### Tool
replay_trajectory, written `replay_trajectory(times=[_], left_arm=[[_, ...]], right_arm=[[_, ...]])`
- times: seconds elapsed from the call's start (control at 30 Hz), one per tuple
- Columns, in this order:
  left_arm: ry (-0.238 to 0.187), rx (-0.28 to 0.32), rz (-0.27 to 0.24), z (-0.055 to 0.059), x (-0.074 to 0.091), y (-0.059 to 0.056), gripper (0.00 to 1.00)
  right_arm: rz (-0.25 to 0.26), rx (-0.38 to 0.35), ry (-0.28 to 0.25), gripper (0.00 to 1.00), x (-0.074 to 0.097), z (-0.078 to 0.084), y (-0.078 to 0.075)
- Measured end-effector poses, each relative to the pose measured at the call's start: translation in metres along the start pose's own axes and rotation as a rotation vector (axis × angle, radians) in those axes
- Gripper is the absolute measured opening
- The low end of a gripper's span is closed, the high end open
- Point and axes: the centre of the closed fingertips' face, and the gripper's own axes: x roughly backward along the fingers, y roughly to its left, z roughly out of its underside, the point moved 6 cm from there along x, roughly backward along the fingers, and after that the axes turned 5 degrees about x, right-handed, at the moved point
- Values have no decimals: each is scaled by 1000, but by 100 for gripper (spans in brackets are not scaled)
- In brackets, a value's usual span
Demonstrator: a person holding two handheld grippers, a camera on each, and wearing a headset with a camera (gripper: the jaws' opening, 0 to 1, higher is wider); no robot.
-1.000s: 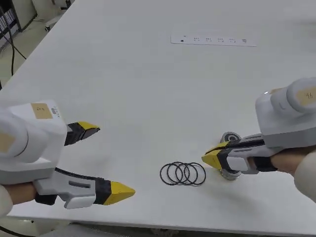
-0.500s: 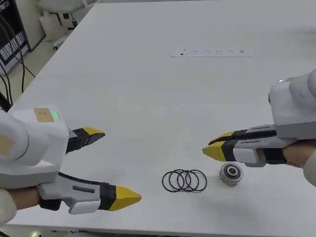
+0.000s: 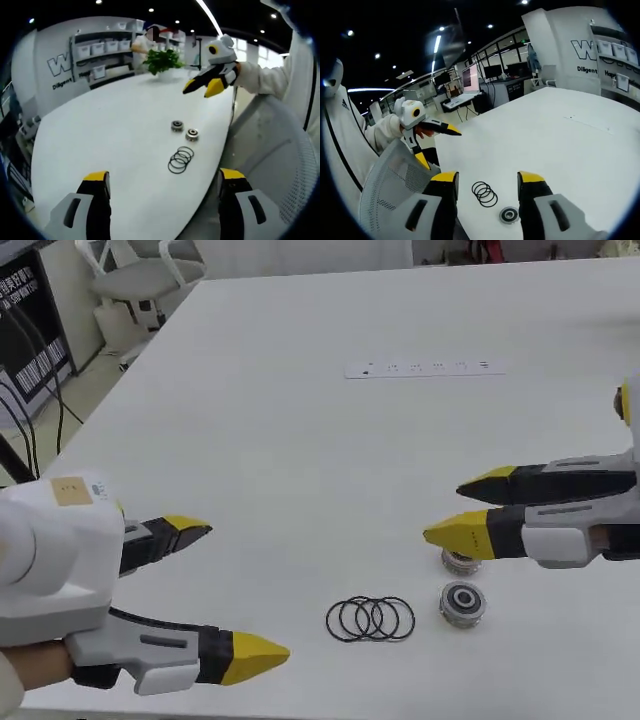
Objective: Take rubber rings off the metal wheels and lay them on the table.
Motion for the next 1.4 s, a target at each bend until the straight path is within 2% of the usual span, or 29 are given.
replay_trajectory(times=[0.1, 0.23, 0.63, 0.77, 0.83, 1.0, 1.13, 1.4], left_arm=[[-41, 42, 16, -4, 1, -5, 90], [-70, 75, 15, -4, 3, -8, 91], [-91, 169, -28, 8, 8, -12, 91], [-121, 205, -57, 8, 12, -9, 91], [-129, 229, -68, 9, 13, -8, 91], [-132, 242, -82, 12, 13, -11, 92], [-146, 256, -81, 11, 13, -12, 94], [-147, 285, -80, 14, 10, -13, 97]], right_arm=[[32, 21, 12, 47, 12, 4, -5], [58, 23, 1, 59, 23, 6, -9], [64, 14, -6, 81, 51, 25, -15], [72, -4, -7, 86, 61, 35, -16], [83, -22, -8, 87, 66, 41, -16], [96, -48, 0, 89, 72, 57, -11], [109, -60, 14, 90, 77, 70, -8], [112, -96, 51, 90, 81, 96, -5]])
